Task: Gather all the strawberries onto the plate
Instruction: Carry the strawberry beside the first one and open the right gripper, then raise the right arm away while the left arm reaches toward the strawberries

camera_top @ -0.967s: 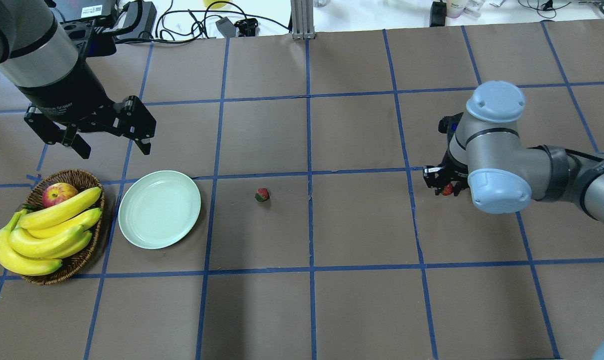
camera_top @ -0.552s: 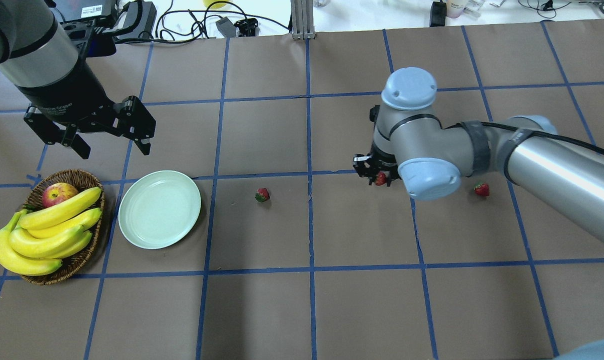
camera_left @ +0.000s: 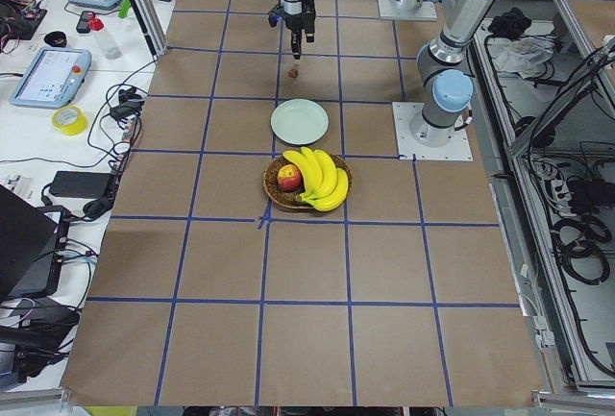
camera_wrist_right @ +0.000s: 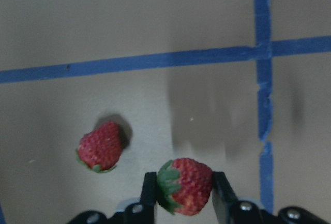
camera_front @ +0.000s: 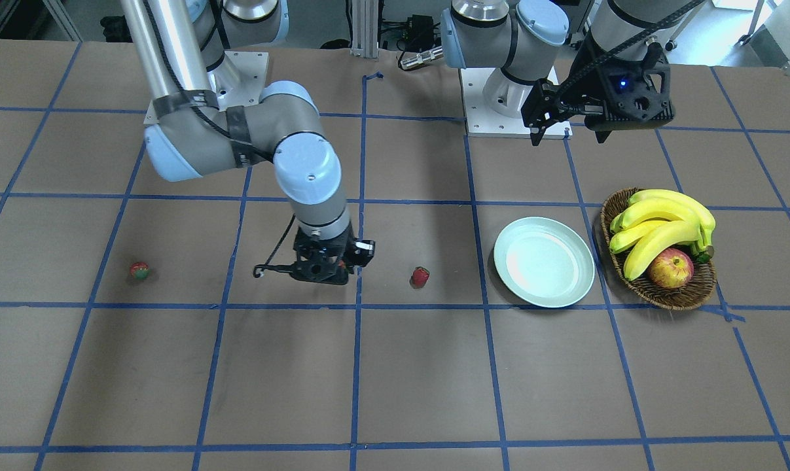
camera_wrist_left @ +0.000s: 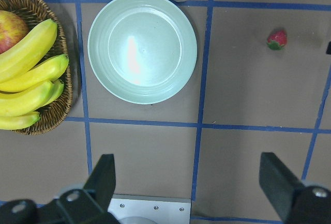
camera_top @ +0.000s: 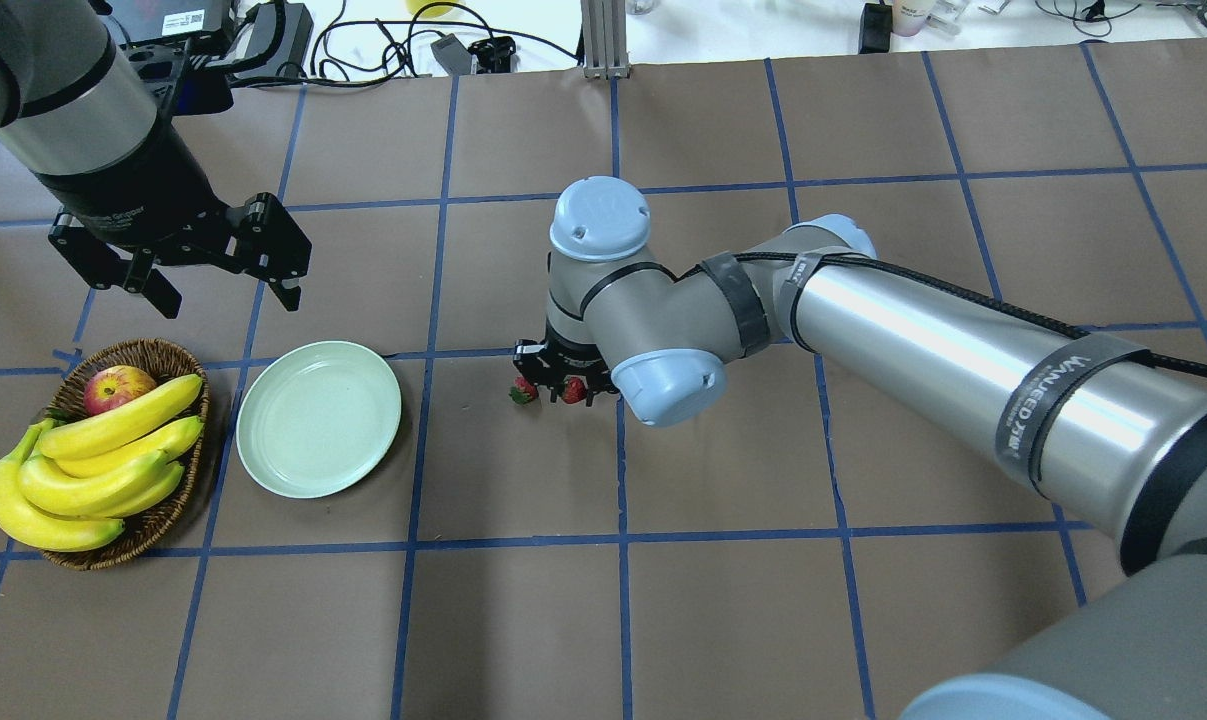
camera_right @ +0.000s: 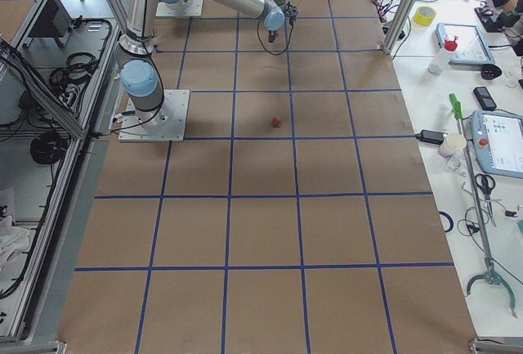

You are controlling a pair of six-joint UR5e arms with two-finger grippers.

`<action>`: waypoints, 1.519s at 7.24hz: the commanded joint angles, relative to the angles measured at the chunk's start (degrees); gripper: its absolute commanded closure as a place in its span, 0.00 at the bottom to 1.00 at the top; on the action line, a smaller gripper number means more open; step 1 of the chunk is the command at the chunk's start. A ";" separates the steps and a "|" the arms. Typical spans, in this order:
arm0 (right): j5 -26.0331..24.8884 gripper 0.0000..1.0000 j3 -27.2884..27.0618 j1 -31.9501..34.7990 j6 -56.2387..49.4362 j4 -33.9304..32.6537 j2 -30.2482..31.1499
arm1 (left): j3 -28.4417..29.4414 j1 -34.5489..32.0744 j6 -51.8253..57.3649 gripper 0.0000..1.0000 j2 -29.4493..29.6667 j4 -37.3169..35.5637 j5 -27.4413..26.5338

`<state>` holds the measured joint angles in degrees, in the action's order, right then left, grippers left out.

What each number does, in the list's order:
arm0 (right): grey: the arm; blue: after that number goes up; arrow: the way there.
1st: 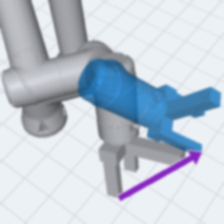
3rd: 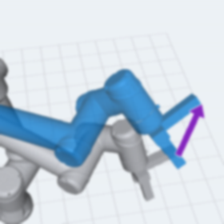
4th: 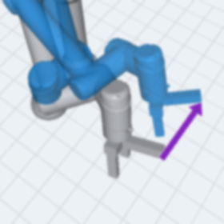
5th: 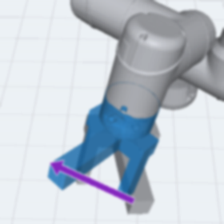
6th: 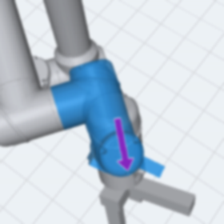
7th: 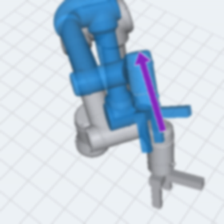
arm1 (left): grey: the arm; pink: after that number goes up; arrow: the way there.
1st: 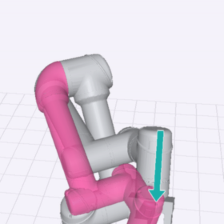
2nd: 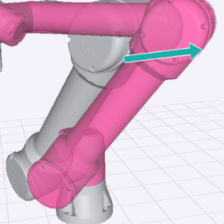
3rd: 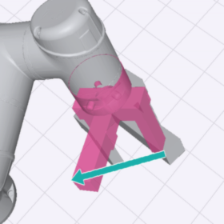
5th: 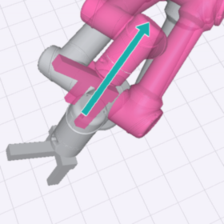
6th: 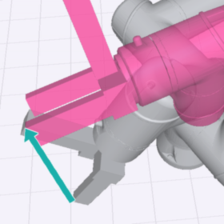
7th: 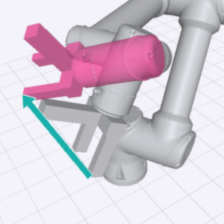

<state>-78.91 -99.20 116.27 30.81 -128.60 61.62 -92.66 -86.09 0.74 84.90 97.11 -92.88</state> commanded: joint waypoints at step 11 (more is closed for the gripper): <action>-7.55 0.00 17.43 -12.10 -13.65 33.37 16.41 | -0.94 -0.04 0.05 0.00 -0.08 -0.52 -0.02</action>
<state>-84.28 -86.42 107.45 19.87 -101.80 76.13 -93.44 -86.13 0.79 84.85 96.64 -92.90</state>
